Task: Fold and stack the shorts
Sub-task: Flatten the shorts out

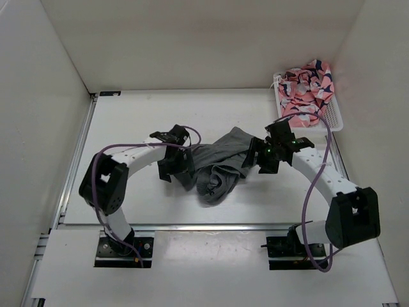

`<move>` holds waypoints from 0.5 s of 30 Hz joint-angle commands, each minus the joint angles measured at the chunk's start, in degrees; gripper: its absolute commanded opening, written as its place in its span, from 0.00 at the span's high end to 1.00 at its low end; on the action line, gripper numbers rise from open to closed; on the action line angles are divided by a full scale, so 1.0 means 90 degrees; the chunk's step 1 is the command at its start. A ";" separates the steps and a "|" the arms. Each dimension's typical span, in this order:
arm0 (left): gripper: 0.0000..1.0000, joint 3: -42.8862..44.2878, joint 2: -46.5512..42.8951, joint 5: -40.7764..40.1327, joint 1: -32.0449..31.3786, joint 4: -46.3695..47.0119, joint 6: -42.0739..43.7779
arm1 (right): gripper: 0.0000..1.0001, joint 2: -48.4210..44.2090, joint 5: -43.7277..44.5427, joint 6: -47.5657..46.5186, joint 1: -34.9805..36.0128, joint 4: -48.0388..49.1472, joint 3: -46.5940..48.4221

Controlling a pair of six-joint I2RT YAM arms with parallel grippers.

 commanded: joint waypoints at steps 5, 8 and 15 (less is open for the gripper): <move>0.15 0.0377 0.0577 -0.0028 -0.0022 0.0432 0.0046 | 0.21 0.0494 -0.0524 0.0338 -0.0271 0.1187 -0.0453; 0.25 0.0542 0.0714 -0.0028 -0.0022 0.0432 0.0105 | 0.22 0.0943 -0.0740 0.0397 -0.0330 0.1549 -0.0512; 0.89 0.0670 0.0773 -0.0028 -0.0022 0.0432 0.0163 | 0.62 0.1481 -0.1151 0.0456 -0.0183 0.2165 -0.0416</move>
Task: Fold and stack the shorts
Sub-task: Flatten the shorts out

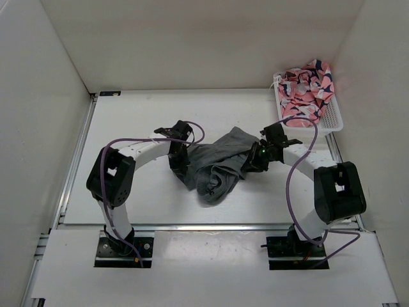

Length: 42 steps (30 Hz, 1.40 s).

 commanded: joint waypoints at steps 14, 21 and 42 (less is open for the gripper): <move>0.89 0.1696 -0.0655 -0.0538 0.1143 -0.1000 0.0498 | 1.00 0.0349 0.0721 -0.0363 0.0284 -0.0890 0.2853; 0.89 0.2742 -0.0919 -0.0226 0.1457 -0.1373 0.0752 | 0.21 0.0349 0.0547 -0.0080 0.0284 -0.0755 0.2270; 0.89 0.2987 -0.0919 -0.0021 0.1584 -0.1490 0.0752 | 1.00 0.0564 0.0584 0.0195 0.0636 0.0527 0.1066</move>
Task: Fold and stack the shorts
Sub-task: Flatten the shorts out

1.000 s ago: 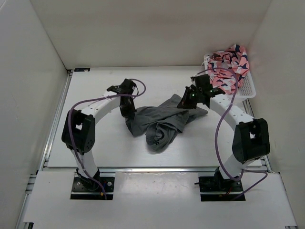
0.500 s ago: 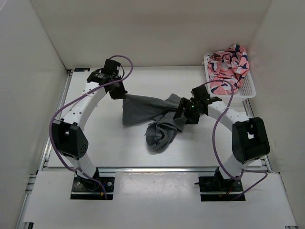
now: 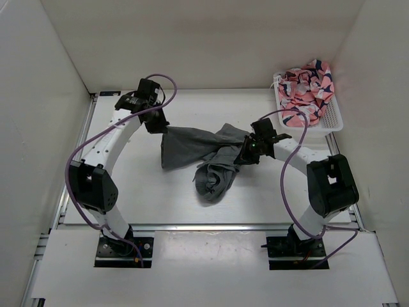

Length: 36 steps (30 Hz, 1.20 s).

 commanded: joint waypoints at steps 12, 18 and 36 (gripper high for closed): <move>0.89 0.4772 0.1205 0.0880 0.1574 -0.1075 0.0341 | 1.00 0.1149 0.1299 -0.2051 -0.0825 -0.2568 0.7176; 0.89 0.4168 0.0428 0.2014 0.2307 -0.0149 0.0097 | 1.00 0.0286 0.1337 -0.2871 -0.0603 -0.2310 0.7234; 0.59 -0.3024 -0.2046 0.1117 0.2308 0.0692 0.0156 | 0.31 -0.3381 0.3489 0.0299 0.1334 -0.2365 -0.0651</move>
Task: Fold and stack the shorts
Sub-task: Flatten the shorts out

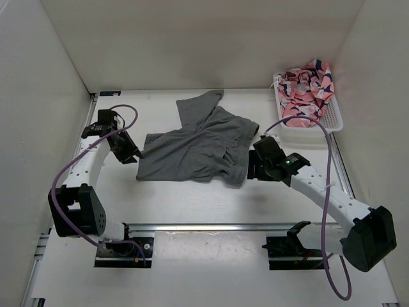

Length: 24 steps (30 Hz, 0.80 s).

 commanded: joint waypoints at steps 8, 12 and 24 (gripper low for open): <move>0.33 -0.0710 -0.0025 -0.0494 0.0074 0.0170 -0.0944 | 0.28 -0.0684 -0.4031 0.3648 -0.1483 0.2162 -0.1725; 0.04 -0.1043 0.0375 -0.0327 -0.0053 0.0618 -0.1119 | 0.27 -0.0451 -0.4706 0.4850 -0.1767 0.3813 -0.2529; 0.07 -0.1064 0.1537 -0.0219 -0.0111 0.1165 -0.1237 | 0.21 0.0985 -0.5479 0.6456 -0.1904 0.5438 -0.2569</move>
